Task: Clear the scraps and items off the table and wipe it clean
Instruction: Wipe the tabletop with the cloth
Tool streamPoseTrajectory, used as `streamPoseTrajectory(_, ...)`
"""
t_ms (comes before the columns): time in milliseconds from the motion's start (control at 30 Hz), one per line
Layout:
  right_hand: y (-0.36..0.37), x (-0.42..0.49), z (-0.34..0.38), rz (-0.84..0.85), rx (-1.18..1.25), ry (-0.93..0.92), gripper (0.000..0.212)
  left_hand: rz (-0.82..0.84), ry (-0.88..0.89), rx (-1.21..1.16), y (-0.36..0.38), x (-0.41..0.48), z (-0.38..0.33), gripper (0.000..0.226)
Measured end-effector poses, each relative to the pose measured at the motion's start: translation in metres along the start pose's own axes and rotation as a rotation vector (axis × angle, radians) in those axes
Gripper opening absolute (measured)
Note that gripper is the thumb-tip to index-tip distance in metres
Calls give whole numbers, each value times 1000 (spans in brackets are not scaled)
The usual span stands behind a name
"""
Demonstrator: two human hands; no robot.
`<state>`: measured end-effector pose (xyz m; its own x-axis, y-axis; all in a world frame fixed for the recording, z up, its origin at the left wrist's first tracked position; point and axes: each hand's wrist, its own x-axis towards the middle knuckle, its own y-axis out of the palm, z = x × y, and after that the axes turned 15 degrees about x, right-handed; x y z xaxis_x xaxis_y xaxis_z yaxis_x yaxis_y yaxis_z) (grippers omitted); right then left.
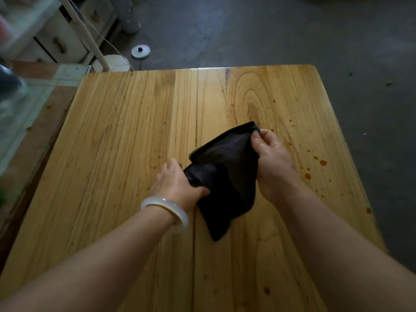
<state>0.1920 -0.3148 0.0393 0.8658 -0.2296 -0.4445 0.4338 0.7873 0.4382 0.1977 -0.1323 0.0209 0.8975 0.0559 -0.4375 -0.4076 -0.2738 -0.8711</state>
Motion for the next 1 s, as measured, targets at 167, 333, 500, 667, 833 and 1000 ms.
streamPoseTrajectory(167,10,-8,21,292,17,153,18,-64,384,-101,-26,20,-4,88)
streamPoseTrajectory(333,20,2,54,272,38,2,18,-115,490,-459,-51,29,-5,17)
streamPoseTrajectory(500,37,14,89,223,-16,-240,16,-362,402,-696,-97,22,-29,15)
streamPoseTrajectory(667,42,13,106,204,-37,-351,17,-393,429,-929,-123,6,-43,11)
streamPoseTrajectory(833,12,-5,84,123,-369,33,17,-47,285,-768,-77,-5,-30,7)
streamPoseTrajectory(1000,-19,-5,35,43,-596,176,12,319,89,-596,-27,-3,-8,16)
